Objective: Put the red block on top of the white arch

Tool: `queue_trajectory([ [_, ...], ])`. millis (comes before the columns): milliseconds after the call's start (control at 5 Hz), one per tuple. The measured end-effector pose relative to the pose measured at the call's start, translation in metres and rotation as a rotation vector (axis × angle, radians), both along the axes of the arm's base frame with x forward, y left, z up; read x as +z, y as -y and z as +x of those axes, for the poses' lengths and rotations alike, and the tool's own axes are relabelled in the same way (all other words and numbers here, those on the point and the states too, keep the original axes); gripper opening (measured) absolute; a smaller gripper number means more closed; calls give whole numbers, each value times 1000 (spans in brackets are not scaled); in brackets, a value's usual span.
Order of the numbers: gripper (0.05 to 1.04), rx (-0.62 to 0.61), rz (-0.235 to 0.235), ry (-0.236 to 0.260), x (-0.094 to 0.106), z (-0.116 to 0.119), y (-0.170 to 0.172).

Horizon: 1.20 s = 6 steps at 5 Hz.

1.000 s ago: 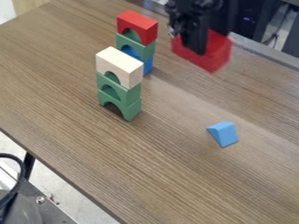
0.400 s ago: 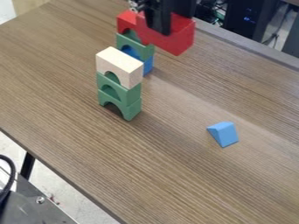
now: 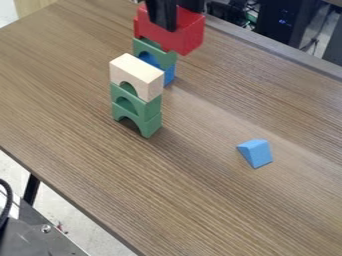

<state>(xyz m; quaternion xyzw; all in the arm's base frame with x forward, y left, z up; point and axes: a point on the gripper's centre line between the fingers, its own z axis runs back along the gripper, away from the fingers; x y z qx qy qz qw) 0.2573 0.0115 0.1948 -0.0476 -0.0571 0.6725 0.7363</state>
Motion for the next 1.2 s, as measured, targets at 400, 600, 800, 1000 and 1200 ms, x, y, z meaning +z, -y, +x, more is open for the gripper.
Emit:
queue_trajectory([
  [400,517,10,37,-15,-8,0,-13],
  [600,517,15,45,-27,-14,-2,-19],
  [800,517,16,55,-39,-20,-3,-24],
  [1000,517,5,58,-47,-28,-3,-31],
  [1200,517,-8,53,-52,-35,-2,-35],
])
